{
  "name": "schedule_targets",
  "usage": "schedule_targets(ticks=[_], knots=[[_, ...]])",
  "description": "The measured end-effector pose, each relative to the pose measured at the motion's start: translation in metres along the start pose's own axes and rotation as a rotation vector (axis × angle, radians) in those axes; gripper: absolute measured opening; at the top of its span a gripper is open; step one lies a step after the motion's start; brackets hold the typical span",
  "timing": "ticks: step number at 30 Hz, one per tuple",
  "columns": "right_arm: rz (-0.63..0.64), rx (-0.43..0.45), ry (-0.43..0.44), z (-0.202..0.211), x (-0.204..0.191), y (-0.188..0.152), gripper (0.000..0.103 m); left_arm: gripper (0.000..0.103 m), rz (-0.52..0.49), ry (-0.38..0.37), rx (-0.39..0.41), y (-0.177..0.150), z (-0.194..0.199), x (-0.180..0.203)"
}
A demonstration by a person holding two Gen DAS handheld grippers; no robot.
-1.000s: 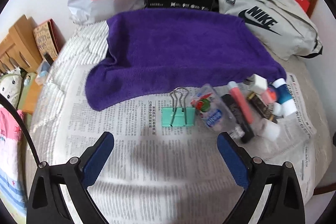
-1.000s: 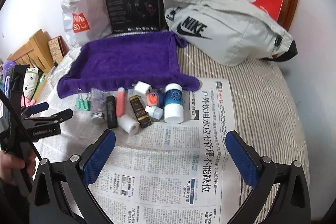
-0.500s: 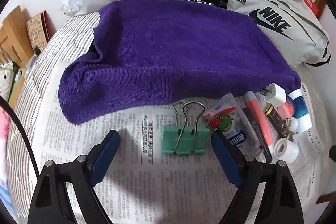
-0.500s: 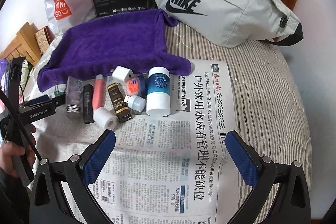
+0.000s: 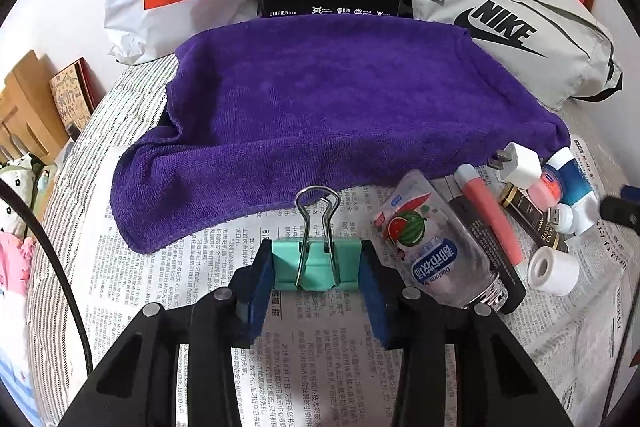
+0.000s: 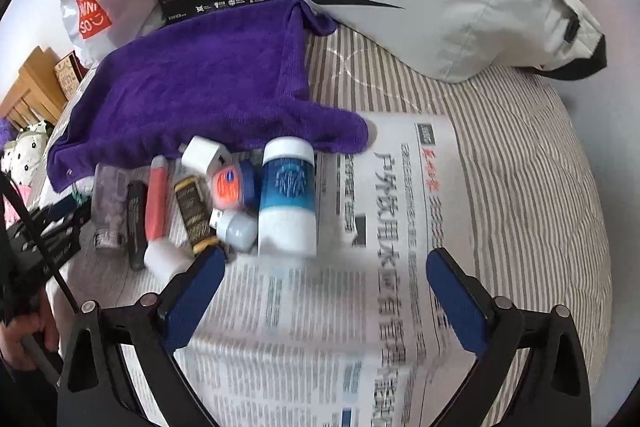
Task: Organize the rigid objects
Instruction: 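Grasp the green binder clip with the left gripper while the right grasps the blue-white container, then place the binder clip on the towel with the left gripper while the right places the container beside it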
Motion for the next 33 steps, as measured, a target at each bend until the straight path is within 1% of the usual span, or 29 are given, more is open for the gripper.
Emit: schedule_targets(ticks=[1,2,3,4,6,8,11,13,14,17,24,29,33], knots=[[0.0,0.002,0.004,-0.003,0.0,0.003,0.096,0.039,0.0,-0.003,-0.005,0.001,-0.001,0.0],[-0.003,0.001,0.009,-0.007,0.001,0.007,0.092,0.039,-0.001,-0.004,-0.008,-0.001,0.001,-0.001],[-0.007,-0.003,0.013,-0.01,0.002,0.01,0.086,0.039,-0.002,-0.003,-0.011,-0.001,0.001,0.0],[-0.009,-0.008,0.022,-0.015,0.003,0.013,0.082,0.039,-0.003,-0.002,-0.012,-0.001,0.001,0.0],[-0.008,-0.022,0.038,-0.022,0.003,0.016,0.069,0.039,-0.003,-0.003,-0.011,0.0,0.0,0.0],[-0.005,-0.04,0.054,-0.032,0.002,0.018,0.062,0.039,-0.003,-0.004,-0.01,0.0,0.0,0.001],[0.01,-0.049,0.085,-0.044,-0.002,0.02,0.058,0.039,-0.006,-0.009,-0.009,0.002,0.0,0.001],[0.011,-0.052,0.092,-0.052,-0.003,0.021,0.053,0.039,-0.007,-0.011,-0.011,0.001,-0.001,0.001],[0.012,-0.034,0.089,-0.054,-0.003,0.022,0.048,0.039,-0.007,-0.012,-0.011,0.001,-0.001,0.001],[0.049,-0.026,0.057,-0.058,-0.006,0.023,0.038,0.039,-0.007,-0.012,-0.007,0.001,0.0,0.001],[0.051,-0.019,0.075,-0.064,-0.004,0.035,0.037,0.039,-0.009,-0.035,-0.009,0.001,-0.001,0.0],[0.023,-0.027,0.119,-0.052,0.001,0.024,0.037,0.039,0.014,-0.055,-0.028,-0.001,0.001,-0.005],[0.014,-0.019,0.135,-0.039,0.003,0.014,0.037,0.039,0.026,-0.064,-0.035,-0.003,0.005,-0.009]])
Point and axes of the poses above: each gripper's, at about its wrist camera, not at the fingertips, and z roughly against the way its jaws point, x to its right, y to its top, the point moved 4 cm from there along -z, roughly the way its jaws point, and after that the axes turned 14 degrees about y, right-handed, at the moved point
